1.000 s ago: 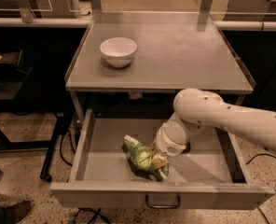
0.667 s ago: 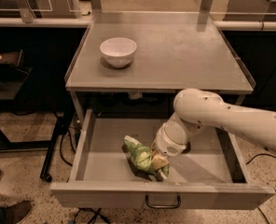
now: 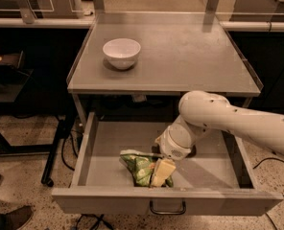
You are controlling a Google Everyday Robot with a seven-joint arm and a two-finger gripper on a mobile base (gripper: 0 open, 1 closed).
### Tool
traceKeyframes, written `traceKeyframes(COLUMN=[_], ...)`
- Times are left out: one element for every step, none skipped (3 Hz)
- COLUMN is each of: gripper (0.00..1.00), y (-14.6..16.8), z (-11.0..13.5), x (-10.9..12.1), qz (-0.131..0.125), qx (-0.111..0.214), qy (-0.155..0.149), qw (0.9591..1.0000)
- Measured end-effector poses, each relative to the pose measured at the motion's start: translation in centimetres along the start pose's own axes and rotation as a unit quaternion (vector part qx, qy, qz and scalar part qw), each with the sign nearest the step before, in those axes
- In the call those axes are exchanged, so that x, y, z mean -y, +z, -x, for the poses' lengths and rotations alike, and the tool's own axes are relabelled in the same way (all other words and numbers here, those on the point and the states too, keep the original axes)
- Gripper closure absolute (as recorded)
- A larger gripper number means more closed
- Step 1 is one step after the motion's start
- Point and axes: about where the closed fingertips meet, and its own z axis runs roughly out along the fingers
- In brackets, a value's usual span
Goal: Place green jalapeno chip bag into top drawer
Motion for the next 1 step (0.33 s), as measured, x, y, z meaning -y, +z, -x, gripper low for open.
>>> traceKeyframes(gripper=[0.00], y=[0.00], z=[0.00], x=[0.00], qz=[0.000], qx=[0.000], qy=[0.000], qw=[1.0000])
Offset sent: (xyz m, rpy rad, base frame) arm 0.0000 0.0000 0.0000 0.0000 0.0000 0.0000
